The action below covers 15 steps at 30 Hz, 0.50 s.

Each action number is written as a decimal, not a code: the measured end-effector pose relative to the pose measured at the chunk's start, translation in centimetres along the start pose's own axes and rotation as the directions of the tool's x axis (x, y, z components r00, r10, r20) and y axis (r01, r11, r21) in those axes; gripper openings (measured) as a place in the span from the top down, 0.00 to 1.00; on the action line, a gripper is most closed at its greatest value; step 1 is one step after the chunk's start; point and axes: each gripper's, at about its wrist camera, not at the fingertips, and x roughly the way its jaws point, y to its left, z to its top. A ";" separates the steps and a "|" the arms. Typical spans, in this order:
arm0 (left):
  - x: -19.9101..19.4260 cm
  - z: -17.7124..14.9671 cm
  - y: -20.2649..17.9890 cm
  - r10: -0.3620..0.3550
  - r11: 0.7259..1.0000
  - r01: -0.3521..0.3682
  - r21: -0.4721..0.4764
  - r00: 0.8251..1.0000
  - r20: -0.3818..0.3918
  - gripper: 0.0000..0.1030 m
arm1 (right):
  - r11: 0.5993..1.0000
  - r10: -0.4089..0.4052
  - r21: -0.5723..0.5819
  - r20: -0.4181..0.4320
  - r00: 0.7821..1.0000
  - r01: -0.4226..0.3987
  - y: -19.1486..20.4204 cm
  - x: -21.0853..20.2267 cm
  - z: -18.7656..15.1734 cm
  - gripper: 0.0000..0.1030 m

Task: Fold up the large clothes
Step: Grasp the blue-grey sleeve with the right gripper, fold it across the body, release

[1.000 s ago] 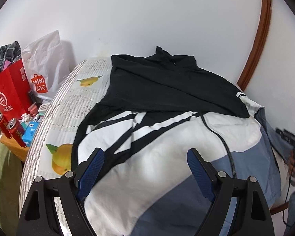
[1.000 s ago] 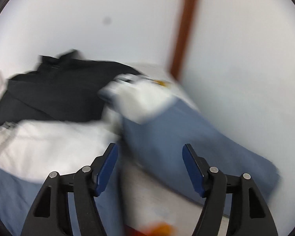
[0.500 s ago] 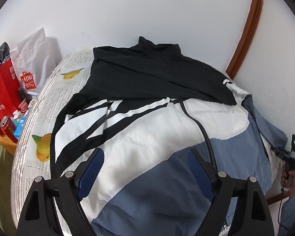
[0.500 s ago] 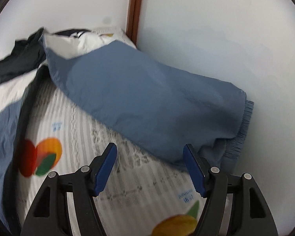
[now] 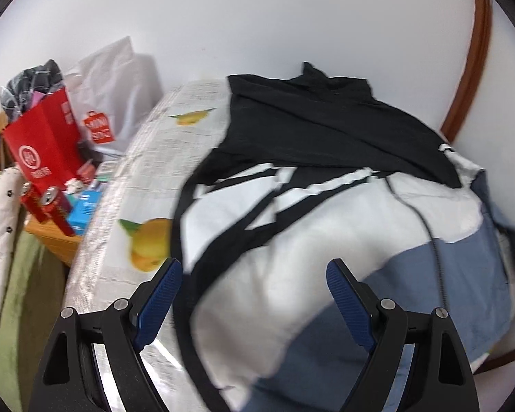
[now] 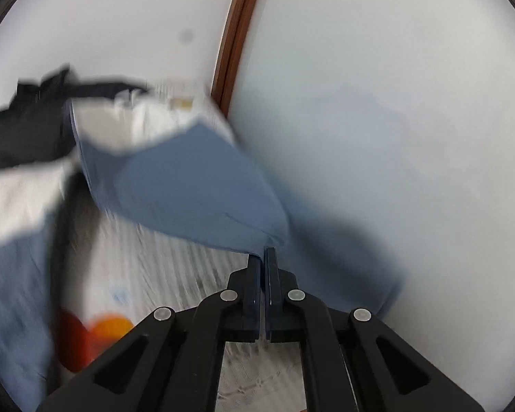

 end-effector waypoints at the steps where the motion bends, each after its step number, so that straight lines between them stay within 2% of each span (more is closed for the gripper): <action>1: 0.1 -0.1 0.5 0.006 1.000 -0.006 -0.004 1.000 0.002 0.17 | 1.000 0.000 0.006 0.035 0.999 0.000 0.3 -1.3 1.2 0.99; 3: 0.1 -0.2 1.5 0.003 1.000 -0.003 -0.017 1.000 0.007 0.17 | 1.000 0.001 0.004 0.091 0.996 -0.001 1.4 -3.3 3.3 0.99; 7: 0.2 -0.4 3.0 0.005 0.999 -0.004 -0.036 1.000 0.018 0.17 | 0.997 0.070 -0.004 0.202 0.977 -0.071 5.0 -7.1 7.7 0.99; 10: 0.7 -0.3 4.2 0.008 0.999 -0.008 -0.043 1.000 0.016 0.17 | 0.988 0.151 -0.044 0.252 0.956 -0.145 9.0 -8.9 10.2 0.99; 15: 1.4 -0.2 5.8 -0.004 0.998 0.005 -0.061 1.000 0.012 0.17 | 0.951 0.300 -0.172 0.308 0.903 -0.257 18.6 -11.2 13.6 0.99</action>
